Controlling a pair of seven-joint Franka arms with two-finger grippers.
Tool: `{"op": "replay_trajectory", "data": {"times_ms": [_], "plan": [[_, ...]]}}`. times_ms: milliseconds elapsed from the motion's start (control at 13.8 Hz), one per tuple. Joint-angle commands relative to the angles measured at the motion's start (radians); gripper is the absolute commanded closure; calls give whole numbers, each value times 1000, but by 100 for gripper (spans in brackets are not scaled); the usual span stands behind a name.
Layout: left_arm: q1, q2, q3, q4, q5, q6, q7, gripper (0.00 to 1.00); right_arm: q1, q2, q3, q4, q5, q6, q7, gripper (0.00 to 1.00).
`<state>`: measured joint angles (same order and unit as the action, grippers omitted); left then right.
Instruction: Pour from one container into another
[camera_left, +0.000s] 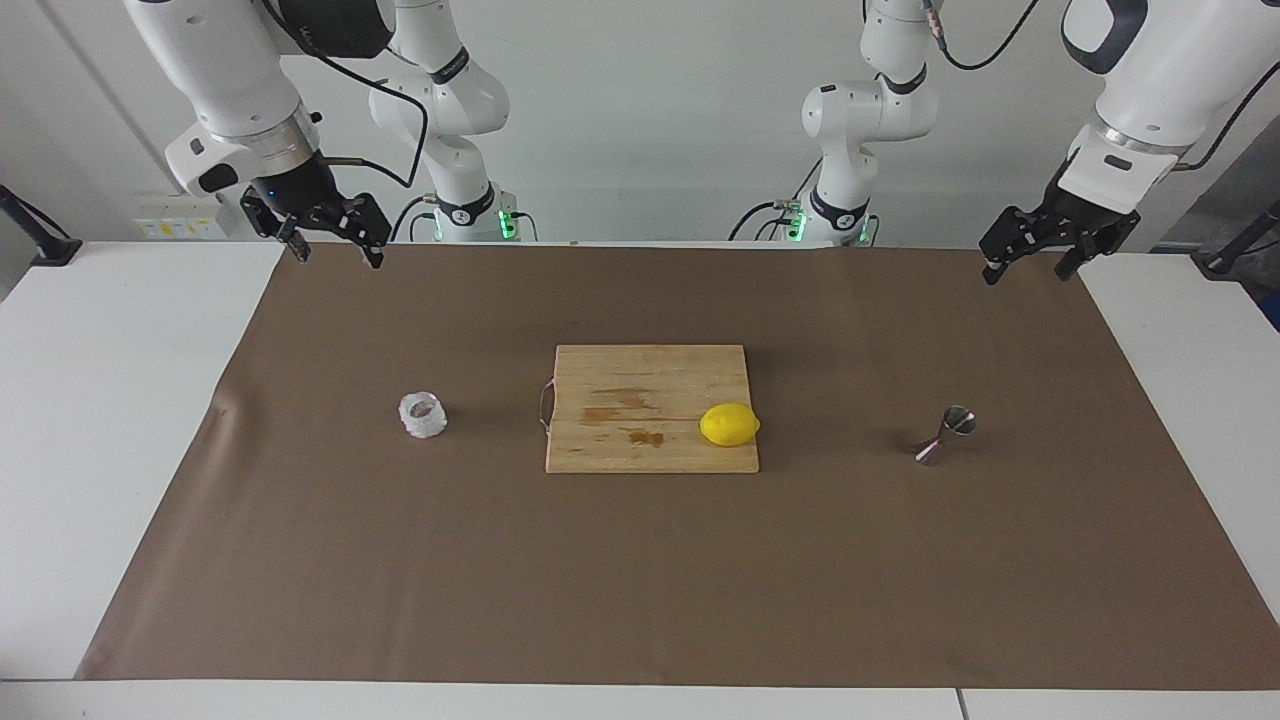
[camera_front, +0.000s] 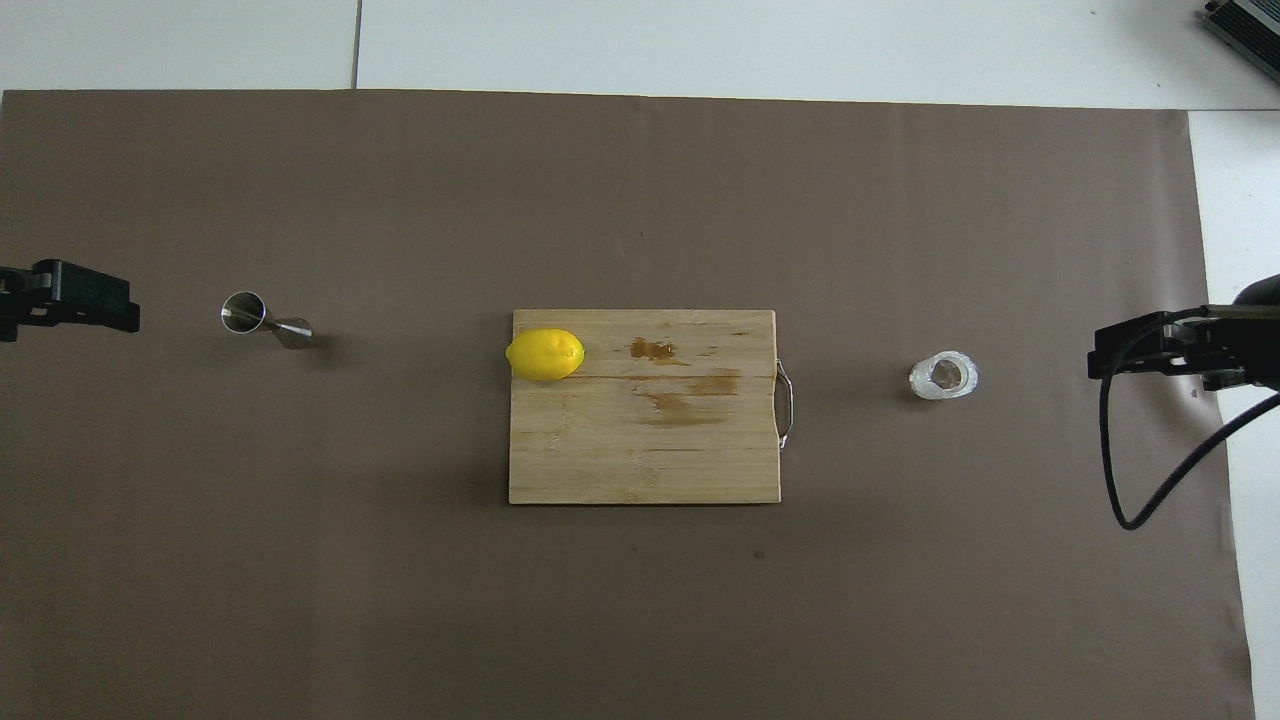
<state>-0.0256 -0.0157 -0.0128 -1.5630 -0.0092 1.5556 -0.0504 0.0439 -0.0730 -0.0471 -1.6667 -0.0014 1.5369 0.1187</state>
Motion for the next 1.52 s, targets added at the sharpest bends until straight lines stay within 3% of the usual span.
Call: {"op": "replay_trajectory", "data": {"times_ms": [0,1304,1449], "plan": [[-17,-20,10,-25,9,18,1,0,-13,-8,4,-4,29,-6,1,0],[-31,-27,11,-45,8,43,-23,0,-13,-8,4,-4,29,-6,1,0],[-8,-26,17,-46,-67,47,-58,0,-13,-8,4,-4,29,-6,1,0]]}}
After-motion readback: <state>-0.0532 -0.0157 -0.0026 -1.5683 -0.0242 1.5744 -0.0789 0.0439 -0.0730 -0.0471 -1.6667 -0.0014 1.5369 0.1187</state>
